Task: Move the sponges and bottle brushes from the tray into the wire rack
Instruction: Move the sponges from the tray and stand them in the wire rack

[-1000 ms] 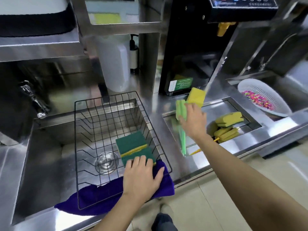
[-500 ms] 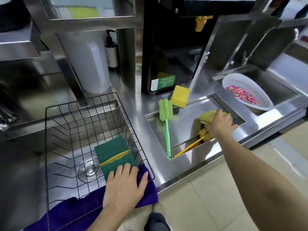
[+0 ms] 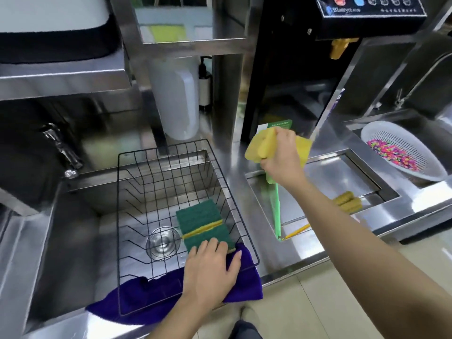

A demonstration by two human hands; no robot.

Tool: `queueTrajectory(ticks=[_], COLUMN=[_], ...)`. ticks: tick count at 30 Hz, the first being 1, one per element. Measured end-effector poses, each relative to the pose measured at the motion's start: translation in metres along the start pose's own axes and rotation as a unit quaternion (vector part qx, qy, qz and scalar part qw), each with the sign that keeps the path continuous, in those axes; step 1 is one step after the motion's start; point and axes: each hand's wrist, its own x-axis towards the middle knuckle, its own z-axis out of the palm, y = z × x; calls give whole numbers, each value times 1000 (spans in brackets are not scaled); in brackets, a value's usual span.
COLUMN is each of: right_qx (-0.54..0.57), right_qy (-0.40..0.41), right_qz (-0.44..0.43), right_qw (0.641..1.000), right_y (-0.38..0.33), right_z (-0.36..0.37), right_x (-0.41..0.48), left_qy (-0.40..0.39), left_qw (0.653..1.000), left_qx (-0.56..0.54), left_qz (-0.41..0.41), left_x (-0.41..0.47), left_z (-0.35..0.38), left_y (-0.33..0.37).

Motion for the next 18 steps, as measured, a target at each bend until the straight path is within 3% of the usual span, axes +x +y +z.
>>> queueTrajectory(ticks=[4,7,10,14,18], right_qx=[-61,-127,-115,-235,-308], right_qy=[-154,-183,-194,-231,-326], right_qz=[-109,-153,-169,-299,-324], right_qw=[980,963,960,895,833], right_y=[-41,-66,-87,-97,-89], right_z=[32,56,78,110,140], right_x=[-10,-13,-14,-7,-6], left_qy=[56,79,80,82,87], left_qw=[998,996,995,995,995], left_qx=[-1,15,15,16,13], left_qz=[-21,-47,-61,-52,-40], left_x=[-9,-16,-20,-18,-19], left_z=[-1,-2,-2,0,2], left_y=[-27,-42,-44,-44,-43])
